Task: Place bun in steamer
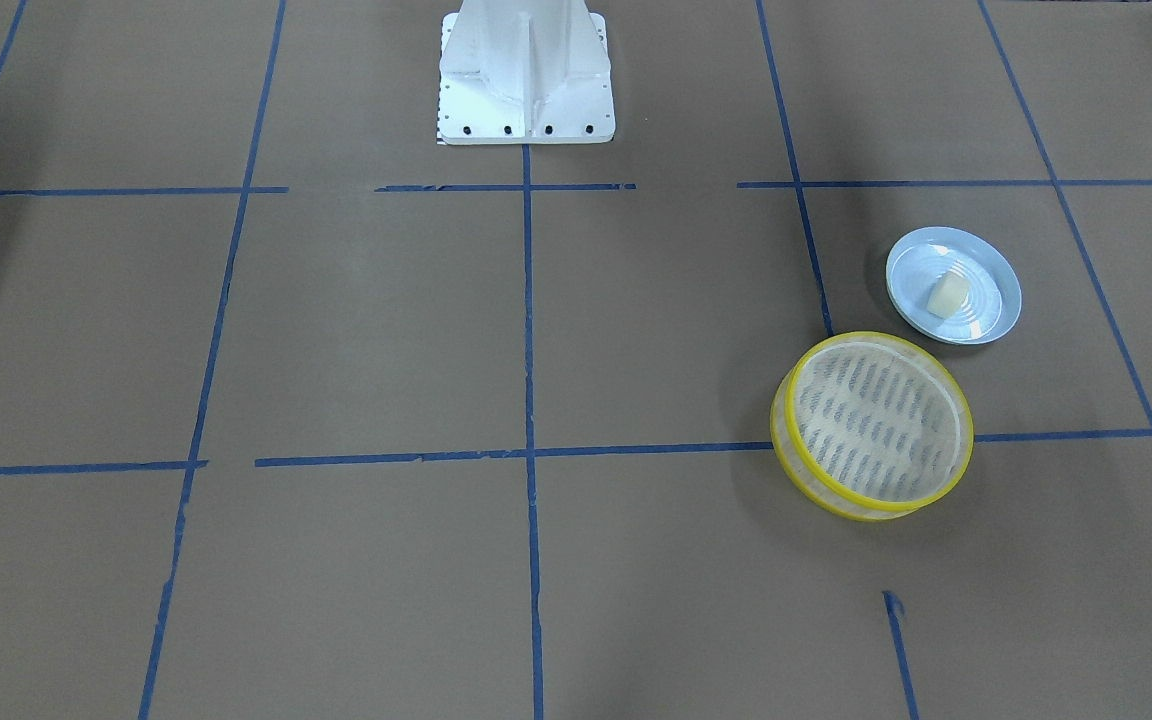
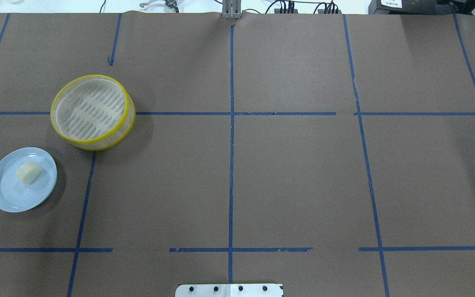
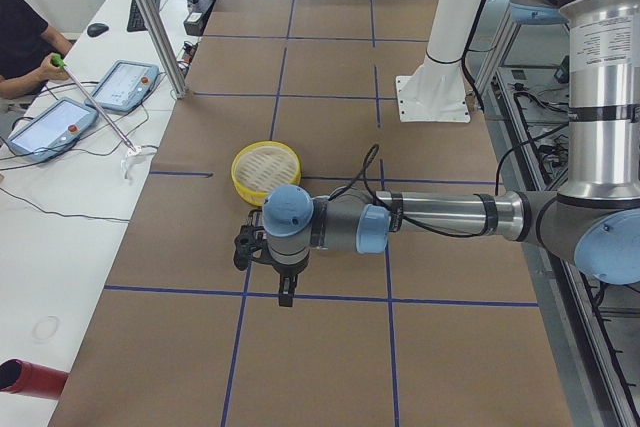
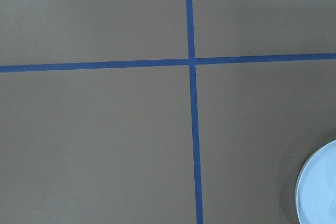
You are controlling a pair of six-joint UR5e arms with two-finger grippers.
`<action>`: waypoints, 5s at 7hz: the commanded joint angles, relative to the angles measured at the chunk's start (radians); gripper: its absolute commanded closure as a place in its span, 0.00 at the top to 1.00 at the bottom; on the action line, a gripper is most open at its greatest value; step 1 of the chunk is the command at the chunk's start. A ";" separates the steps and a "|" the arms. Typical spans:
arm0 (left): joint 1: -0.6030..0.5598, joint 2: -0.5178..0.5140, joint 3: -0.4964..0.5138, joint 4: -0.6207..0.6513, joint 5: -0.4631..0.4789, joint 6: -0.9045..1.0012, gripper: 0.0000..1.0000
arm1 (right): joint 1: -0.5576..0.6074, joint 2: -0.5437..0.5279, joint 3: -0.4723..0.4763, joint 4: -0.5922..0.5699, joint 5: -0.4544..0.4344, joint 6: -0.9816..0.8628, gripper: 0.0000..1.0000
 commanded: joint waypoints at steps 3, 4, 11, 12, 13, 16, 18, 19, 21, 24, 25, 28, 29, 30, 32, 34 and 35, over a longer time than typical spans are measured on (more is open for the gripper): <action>0.000 -0.007 -0.042 0.005 -0.038 -0.003 1.00 | 0.000 0.000 -0.001 0.000 0.000 0.000 1.00; 0.000 0.000 -0.131 0.008 -0.025 -0.015 1.00 | 0.000 0.000 0.000 0.000 0.000 0.000 1.00; 0.185 -0.035 -0.291 -0.018 0.006 -0.386 1.00 | 0.000 0.000 0.000 0.000 0.000 0.000 1.00; 0.258 -0.002 -0.346 -0.019 0.012 -0.458 1.00 | 0.000 0.000 -0.001 0.000 0.000 0.000 1.00; 0.331 0.003 -0.377 -0.022 0.032 -0.542 1.00 | 0.000 0.000 0.000 0.000 0.000 0.000 1.00; 0.532 0.109 -0.363 -0.311 0.187 -0.777 1.00 | 0.000 0.000 -0.001 0.000 0.000 0.000 1.00; 0.648 0.131 -0.271 -0.500 0.240 -0.927 1.00 | 0.000 0.000 -0.001 0.000 0.000 0.000 1.00; 0.710 0.129 -0.243 -0.516 0.288 -0.955 1.00 | 0.000 0.000 -0.001 0.000 0.000 0.000 1.00; 0.764 0.106 -0.192 -0.535 0.330 -0.963 1.00 | 0.000 0.000 -0.001 0.000 0.000 0.000 1.00; 0.788 0.031 -0.117 -0.533 0.359 -0.960 1.00 | 0.000 0.000 0.000 0.000 0.000 0.000 1.00; 0.788 0.029 -0.111 -0.535 0.359 -0.948 1.00 | 0.000 0.000 -0.001 0.000 0.000 0.000 1.00; 0.788 0.026 -0.020 -0.648 0.357 -0.946 1.00 | 0.000 0.000 -0.001 0.000 0.000 0.000 1.00; 0.788 0.025 -0.014 -0.651 0.357 -0.946 1.00 | 0.000 0.000 -0.001 0.000 0.000 0.000 1.00; 0.790 0.026 -0.016 -0.651 0.356 -0.946 1.00 | 0.000 0.000 0.000 0.000 0.000 0.000 1.00; 0.796 0.026 -0.014 -0.650 0.357 -0.948 1.00 | 0.000 0.000 0.000 0.000 0.000 0.000 1.00; 0.796 0.026 -0.014 -0.650 0.357 -0.946 0.80 | 0.000 0.000 -0.001 0.000 0.000 0.000 1.00; 0.796 0.025 -0.014 -0.650 0.357 -0.946 0.60 | 0.000 0.000 -0.001 0.000 0.000 0.000 1.00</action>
